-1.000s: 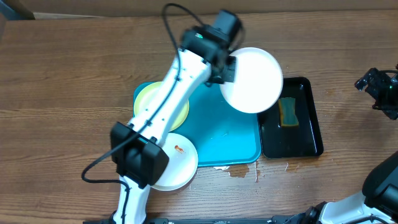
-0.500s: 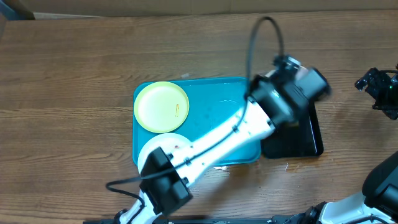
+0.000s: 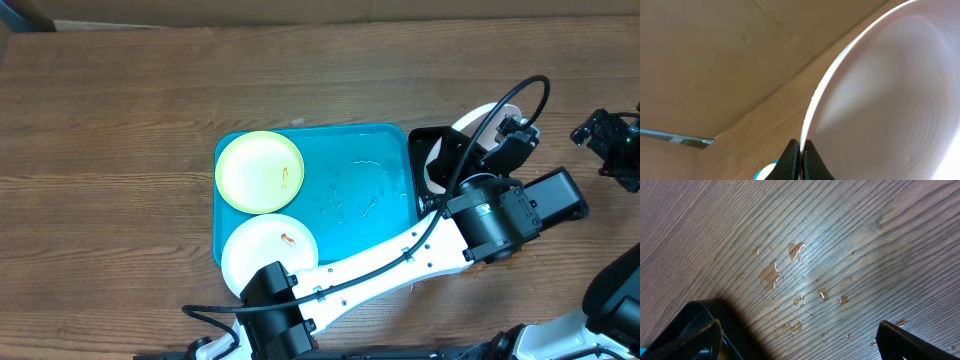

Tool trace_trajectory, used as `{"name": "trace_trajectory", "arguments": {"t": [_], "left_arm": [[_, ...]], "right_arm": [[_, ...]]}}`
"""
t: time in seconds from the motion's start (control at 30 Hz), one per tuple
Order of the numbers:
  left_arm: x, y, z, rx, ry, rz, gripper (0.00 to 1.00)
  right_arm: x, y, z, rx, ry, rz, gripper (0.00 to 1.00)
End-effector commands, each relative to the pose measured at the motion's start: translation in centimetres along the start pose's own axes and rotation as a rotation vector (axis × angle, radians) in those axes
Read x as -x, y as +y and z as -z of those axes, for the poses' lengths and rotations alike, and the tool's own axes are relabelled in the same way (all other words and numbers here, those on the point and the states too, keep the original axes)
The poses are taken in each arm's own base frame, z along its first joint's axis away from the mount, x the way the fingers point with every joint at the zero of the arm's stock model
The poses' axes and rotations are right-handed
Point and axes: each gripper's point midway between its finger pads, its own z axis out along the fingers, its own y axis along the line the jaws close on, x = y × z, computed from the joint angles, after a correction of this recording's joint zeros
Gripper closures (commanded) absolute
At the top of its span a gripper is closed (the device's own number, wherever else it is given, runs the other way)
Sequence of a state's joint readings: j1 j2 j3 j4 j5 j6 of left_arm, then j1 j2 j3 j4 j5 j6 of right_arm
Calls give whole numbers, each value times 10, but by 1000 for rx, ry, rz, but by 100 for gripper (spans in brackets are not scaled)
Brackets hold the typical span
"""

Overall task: Clean dirty plates on tray and stack at the side
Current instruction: 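Lift the white plate with the left gripper and carry it left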

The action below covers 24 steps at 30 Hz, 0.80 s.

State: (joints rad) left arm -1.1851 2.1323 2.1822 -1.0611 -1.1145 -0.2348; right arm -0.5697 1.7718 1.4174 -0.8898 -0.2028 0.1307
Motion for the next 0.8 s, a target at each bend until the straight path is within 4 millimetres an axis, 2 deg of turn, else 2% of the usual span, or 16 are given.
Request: {"name": "trace_trajectory", "arguments": {"t": [0.0,0.57,0.67,0.77], "left_arm": [[12,17,3,72,-33,25,96],[13,16,-3,53,-29,55,96],[6,2,-14,-65,19,59,96],[-5,-6,-35,-185,95,114,96]], "right_arm": [[6,1,5,3,-22,-1,0],[6,1,5,3,-22,-1,0],[6,1,5,3,-22,-1,0],[6,1,5,3,-22,-1,0]]}}
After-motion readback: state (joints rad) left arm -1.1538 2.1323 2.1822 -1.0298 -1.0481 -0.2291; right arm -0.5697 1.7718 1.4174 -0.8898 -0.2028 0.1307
